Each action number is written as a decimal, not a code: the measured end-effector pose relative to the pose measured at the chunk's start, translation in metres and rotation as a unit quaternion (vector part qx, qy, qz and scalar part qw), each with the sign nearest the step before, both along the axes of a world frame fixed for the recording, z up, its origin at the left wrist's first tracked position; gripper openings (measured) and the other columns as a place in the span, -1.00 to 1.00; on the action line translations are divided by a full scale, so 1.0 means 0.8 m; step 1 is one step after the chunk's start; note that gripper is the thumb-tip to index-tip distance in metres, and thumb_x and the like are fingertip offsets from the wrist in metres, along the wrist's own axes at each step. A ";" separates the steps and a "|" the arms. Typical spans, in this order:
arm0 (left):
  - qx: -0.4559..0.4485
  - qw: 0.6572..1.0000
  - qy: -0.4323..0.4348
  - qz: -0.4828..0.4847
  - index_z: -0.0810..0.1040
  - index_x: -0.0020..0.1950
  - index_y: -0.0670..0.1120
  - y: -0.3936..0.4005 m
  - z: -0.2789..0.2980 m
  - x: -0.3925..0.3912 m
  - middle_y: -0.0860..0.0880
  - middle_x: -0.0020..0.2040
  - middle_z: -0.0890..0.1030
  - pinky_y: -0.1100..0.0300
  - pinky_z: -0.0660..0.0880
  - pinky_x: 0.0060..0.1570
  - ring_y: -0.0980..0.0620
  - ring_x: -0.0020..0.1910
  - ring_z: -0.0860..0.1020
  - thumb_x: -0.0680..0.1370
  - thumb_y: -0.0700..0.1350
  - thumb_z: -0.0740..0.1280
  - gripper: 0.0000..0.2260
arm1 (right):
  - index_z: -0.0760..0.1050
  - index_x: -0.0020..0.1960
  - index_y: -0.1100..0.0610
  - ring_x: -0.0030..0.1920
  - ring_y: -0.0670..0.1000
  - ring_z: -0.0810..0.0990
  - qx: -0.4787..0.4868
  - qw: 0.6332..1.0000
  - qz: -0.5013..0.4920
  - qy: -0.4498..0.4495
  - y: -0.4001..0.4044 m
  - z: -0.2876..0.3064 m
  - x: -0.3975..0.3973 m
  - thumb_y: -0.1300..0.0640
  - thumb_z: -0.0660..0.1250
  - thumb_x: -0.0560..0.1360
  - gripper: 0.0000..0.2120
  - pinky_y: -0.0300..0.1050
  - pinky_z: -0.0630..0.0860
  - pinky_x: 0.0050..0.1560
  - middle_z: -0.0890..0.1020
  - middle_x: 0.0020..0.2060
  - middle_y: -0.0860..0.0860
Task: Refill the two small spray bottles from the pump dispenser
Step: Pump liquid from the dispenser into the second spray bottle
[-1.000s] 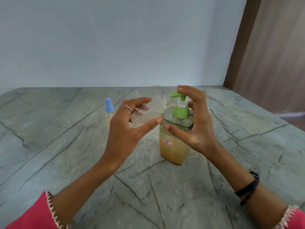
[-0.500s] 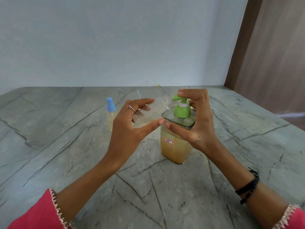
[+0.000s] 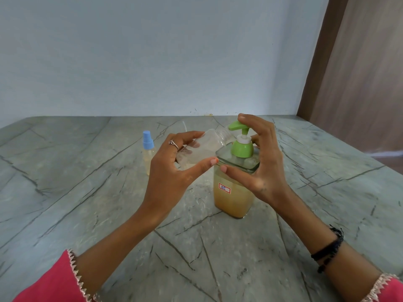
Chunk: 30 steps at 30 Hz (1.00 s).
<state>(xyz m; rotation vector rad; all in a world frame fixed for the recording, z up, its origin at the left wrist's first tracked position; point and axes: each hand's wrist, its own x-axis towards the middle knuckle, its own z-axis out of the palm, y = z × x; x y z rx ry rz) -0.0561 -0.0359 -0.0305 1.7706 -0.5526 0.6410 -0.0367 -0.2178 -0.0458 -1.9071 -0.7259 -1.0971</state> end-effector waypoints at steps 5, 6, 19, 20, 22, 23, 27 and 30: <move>0.002 1.000 -0.002 -0.002 0.47 0.09 0.19 0.001 -0.002 0.001 0.04 0.00 0.56 0.50 0.42 -0.08 0.26 -0.02 0.53 0.32 0.05 0.47 -0.62 | 0.31 0.30 0.07 0.19 -0.27 0.42 0.012 1.000 0.010 -0.007 0.002 0.001 0.002 -0.05 0.44 0.28 -0.35 -0.45 0.38 0.03 0.35 0.21 -0.18; 0.001 1.000 -0.001 -0.003 0.47 0.09 0.18 0.001 -0.002 0.001 0.05 0.01 0.56 0.50 0.41 -0.07 0.26 -0.02 0.53 0.32 0.05 0.48 -0.62 | 0.32 0.29 0.08 0.19 -0.26 0.43 0.015 1.000 0.011 -0.008 0.002 0.001 0.002 -0.05 0.44 0.28 -0.36 -0.44 0.38 0.03 0.35 0.20 -0.18; 0.010 1.000 0.000 -0.001 0.50 0.13 0.09 0.001 -0.004 0.003 0.02 0.01 0.57 0.49 0.41 -0.05 0.23 0.00 0.53 0.32 0.05 0.47 -0.60 | 0.32 0.26 0.05 0.08 -0.30 0.43 0.009 1.000 -0.014 -0.003 0.002 0.001 0.000 -0.07 0.45 0.28 -0.38 -0.39 0.44 -0.11 0.36 0.14 -0.13; 0.008 1.000 0.000 0.000 0.49 0.12 0.10 0.002 -0.004 0.003 0.03 0.00 0.57 0.50 0.41 -0.06 0.23 -0.01 0.53 0.32 0.05 0.47 -0.60 | 0.30 0.28 0.05 0.11 -0.29 0.43 0.004 1.000 -0.017 -0.001 0.002 0.001 -0.001 -0.07 0.44 0.29 -0.36 -0.38 0.45 -0.11 0.36 0.17 -0.10; 0.007 1.000 -0.003 0.003 0.49 0.11 0.12 0.002 -0.003 0.003 0.04 0.01 0.57 0.51 0.41 -0.06 0.24 0.00 0.53 0.32 0.04 0.47 -0.60 | 0.27 0.32 0.01 0.13 -0.28 0.43 -0.003 1.000 -0.021 0.004 0.002 0.001 -0.002 -0.08 0.43 0.29 -0.34 -0.38 0.46 -0.12 0.34 0.21 -0.10; 0.007 1.000 -0.003 0.004 0.48 0.11 0.13 0.002 -0.003 0.003 0.04 0.01 0.57 0.51 0.41 -0.06 0.24 0.00 0.53 0.32 0.04 0.48 -0.60 | 0.25 0.33 -0.01 0.13 -0.28 0.43 -0.005 1.000 -0.022 0.007 0.002 0.001 -0.003 -0.09 0.42 0.29 -0.32 -0.40 0.46 -0.11 0.33 0.22 -0.12; 0.003 1.000 -0.001 0.000 0.47 0.10 0.16 0.002 -0.003 0.002 0.04 0.01 0.57 0.50 0.42 -0.06 0.25 0.00 0.53 0.32 0.04 0.48 -0.61 | 0.22 0.37 -0.05 0.16 -0.28 0.43 -0.008 1.000 -0.019 0.013 0.001 0.001 -0.003 -0.09 0.41 0.29 -0.29 -0.43 0.45 -0.08 0.30 0.24 -0.21; 0.005 1.000 -0.003 0.002 0.46 0.09 0.19 0.002 -0.003 0.003 0.06 0.02 0.57 0.50 0.42 -0.06 0.26 0.00 0.53 0.31 0.07 0.48 -0.61 | 0.26 0.35 -0.01 0.20 -0.25 0.43 0.005 1.000 -0.003 0.010 0.001 0.001 -0.002 -0.06 0.43 0.29 -0.31 -0.46 0.41 -0.02 0.34 0.26 -0.19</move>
